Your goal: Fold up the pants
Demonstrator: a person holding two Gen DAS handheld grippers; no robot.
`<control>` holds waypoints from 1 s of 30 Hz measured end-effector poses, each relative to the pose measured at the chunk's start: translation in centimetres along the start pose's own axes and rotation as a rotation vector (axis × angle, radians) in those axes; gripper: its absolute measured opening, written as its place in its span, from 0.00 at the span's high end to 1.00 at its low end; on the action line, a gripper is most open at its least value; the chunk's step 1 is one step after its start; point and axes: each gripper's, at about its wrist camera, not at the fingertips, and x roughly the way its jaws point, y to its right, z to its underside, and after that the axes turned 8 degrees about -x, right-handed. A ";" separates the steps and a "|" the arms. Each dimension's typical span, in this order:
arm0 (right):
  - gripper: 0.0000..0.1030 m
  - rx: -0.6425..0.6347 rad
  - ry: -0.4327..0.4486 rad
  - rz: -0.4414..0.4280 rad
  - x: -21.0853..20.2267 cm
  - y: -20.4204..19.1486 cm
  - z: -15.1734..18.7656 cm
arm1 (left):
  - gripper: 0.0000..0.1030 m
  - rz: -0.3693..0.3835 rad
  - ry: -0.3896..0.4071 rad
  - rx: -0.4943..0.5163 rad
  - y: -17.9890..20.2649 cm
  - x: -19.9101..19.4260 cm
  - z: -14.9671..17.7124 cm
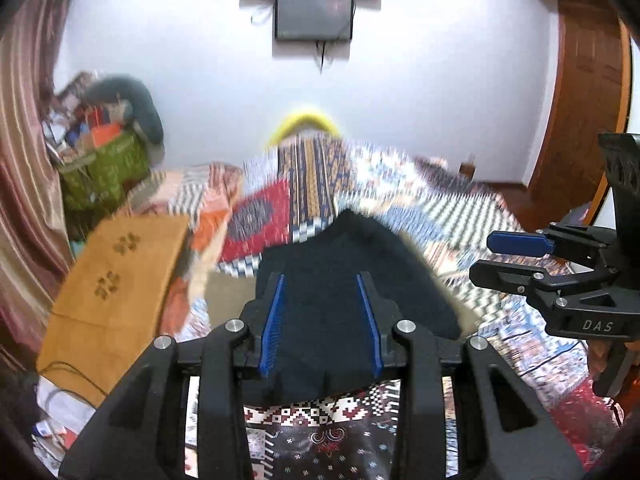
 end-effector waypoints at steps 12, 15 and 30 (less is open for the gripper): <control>0.56 -0.067 0.327 0.019 -15.5 -5.9 -2.0 | 0.66 0.035 0.292 0.005 4.2 -16.5 -1.1; 0.56 -0.076 0.408 0.007 -18.9 -7.6 -1.5 | 0.65 0.052 0.349 0.002 5.1 -20.1 -0.5; 0.13 -0.050 0.588 0.128 -24.8 -11.4 1.3 | 0.15 0.041 0.493 -0.020 6.7 -27.4 3.0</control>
